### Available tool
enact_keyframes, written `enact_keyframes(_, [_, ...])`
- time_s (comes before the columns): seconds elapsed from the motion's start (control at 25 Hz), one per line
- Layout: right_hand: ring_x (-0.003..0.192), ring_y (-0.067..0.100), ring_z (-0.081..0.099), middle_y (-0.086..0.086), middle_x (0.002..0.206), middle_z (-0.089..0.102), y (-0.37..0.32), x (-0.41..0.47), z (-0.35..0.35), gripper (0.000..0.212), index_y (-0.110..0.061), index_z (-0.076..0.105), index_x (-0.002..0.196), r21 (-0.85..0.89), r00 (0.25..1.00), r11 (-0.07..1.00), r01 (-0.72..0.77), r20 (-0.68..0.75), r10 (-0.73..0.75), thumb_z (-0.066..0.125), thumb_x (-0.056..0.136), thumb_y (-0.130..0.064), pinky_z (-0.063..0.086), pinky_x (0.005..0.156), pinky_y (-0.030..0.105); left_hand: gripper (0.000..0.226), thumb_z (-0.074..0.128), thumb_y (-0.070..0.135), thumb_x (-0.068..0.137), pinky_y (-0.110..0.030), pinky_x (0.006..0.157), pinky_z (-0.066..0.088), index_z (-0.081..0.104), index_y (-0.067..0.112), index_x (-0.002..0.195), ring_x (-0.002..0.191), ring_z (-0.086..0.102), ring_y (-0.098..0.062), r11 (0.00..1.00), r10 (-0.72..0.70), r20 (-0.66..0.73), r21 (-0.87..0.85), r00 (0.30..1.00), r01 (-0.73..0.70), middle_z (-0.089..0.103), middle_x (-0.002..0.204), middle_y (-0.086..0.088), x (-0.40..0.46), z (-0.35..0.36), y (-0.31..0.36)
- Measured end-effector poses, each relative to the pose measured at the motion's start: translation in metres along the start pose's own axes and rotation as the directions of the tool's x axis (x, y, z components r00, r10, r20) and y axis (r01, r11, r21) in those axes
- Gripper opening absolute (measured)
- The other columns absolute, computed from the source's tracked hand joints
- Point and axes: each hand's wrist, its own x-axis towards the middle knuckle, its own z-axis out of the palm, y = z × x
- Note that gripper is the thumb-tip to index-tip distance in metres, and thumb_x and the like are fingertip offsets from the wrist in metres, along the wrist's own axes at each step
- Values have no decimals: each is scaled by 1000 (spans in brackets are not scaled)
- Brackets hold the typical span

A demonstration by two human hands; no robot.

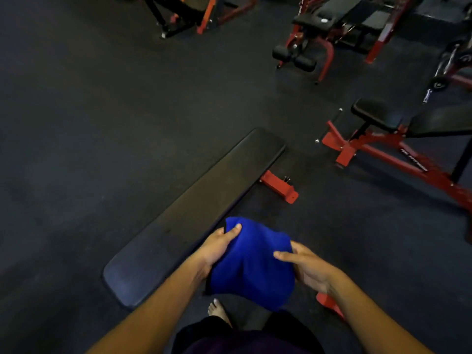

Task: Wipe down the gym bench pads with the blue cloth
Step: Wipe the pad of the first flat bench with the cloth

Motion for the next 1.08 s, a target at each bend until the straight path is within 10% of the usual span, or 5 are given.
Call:
enact_keyframes(0.2, [111, 21, 68, 2, 117, 73, -78, 55, -74, 41, -18, 63, 128, 0, 972, 991, 136, -194, -134, 65, 88, -7, 48, 104, 45, 65, 70, -13, 80, -47, 110, 48, 59, 19, 135, 124, 65, -25, 996, -56, 197, 80, 979, 41, 69, 132, -5, 74, 12, 61])
enact_keyframes(0.48, [117, 25, 63, 16, 118, 70, -228, 126, -202, 20, 3, 71, 92, 25, 888, 887, 460, 3, -460, 62, 81, 16, 50, 99, 38, 33, 60, -16, 90, -22, 86, 54, 67, 7, 114, 96, 69, -1, 861, 407, 10, 329, 913, -387, 78, 98, 13, 188, 93, 183])
enact_keyframes(0.72, [114, 34, 64, 12, 126, 67, -309, 187, -275, 37, -6, 74, 89, -229, 955, 930, 288, 143, -260, 48, 86, 20, 51, 84, 40, 29, 59, -10, 89, -28, 81, 46, 62, 17, 99, 88, 60, -7, 672, 577, 12, 562, 817, -483, 68, 92, 8, 267, 117, 229])
enact_keyframes(0.88, [102, 33, 62, 21, 117, 66, -359, 240, -301, 35, -4, 56, 131, -166, 984, 979, 122, 150, -98, 49, 99, -16, 50, 82, 38, 20, 45, -6, 100, -24, 63, 44, 54, 11, 105, 75, 54, -9, 868, 440, -105, 304, 892, -393, 61, 87, 4, 323, 130, 249])
enact_keyframes(1.08, [107, 18, 67, 10, 118, 71, -377, 294, -317, 49, -14, 68, 114, -458, 979, 881, -121, 92, 183, 57, 88, -54, 50, 92, 34, 28, 38, 4, 94, -35, 77, 41, 58, 20, 85, 86, 50, -23, 965, 261, 24, 36, 965, -262, 57, 96, -5, 385, 145, 264])
